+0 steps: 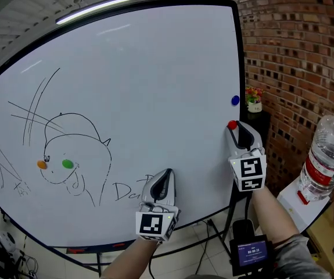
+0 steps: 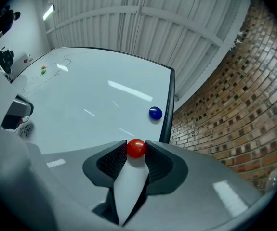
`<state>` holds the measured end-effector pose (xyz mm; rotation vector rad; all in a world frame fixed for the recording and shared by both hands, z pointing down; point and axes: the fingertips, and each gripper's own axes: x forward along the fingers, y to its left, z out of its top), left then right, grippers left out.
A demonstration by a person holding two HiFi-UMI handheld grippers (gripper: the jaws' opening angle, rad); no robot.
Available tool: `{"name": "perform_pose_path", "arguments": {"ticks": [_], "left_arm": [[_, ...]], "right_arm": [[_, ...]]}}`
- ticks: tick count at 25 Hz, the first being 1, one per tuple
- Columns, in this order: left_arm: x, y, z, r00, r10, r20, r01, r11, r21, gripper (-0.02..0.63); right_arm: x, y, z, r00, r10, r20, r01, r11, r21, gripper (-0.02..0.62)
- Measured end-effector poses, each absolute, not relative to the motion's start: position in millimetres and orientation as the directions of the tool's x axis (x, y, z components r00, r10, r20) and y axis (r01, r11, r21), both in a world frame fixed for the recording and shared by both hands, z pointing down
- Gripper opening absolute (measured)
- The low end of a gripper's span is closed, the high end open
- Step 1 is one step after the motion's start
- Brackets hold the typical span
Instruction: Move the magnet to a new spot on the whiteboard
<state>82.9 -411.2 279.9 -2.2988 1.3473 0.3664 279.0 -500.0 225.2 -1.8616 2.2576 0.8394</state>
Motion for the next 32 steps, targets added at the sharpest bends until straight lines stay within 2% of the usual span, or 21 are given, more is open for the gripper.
{"name": "perform_pose_path", "arguments": {"ticks": [4, 15, 28, 30, 32], "left_arm": [[92, -418, 278, 0.487, -0.755, -0.44, -0.873, -0.428, -0.232, 0.002], [100, -423, 282, 0.481, -0.754, -0.447, -0.877, -0.421, -0.234, 0.0], [89, -413, 275, 0.47, -0.754, -0.46, -0.883, -0.41, -0.23, 0.002], [86, -410, 274, 0.466, -0.752, -0.466, -0.884, -0.409, -0.225, 0.002], [83, -404, 275, 0.466, -0.752, -0.466, -0.884, -0.412, -0.221, 0.002]], "right_arm": [[288, -505, 218, -0.268, -0.861, -0.433, -0.935, 0.123, 0.333, 0.127], [293, -511, 218, -0.386, -0.806, -0.448, -0.922, 0.339, 0.184, 0.132], [294, -512, 218, -0.372, -0.816, -0.442, -0.928, 0.344, 0.144, 0.143], [293, -509, 218, -0.367, -0.818, -0.443, -0.93, 0.337, 0.148, 0.183], [291, -501, 220, -0.354, -0.82, -0.45, -0.935, 0.314, 0.165, 0.183]]}}
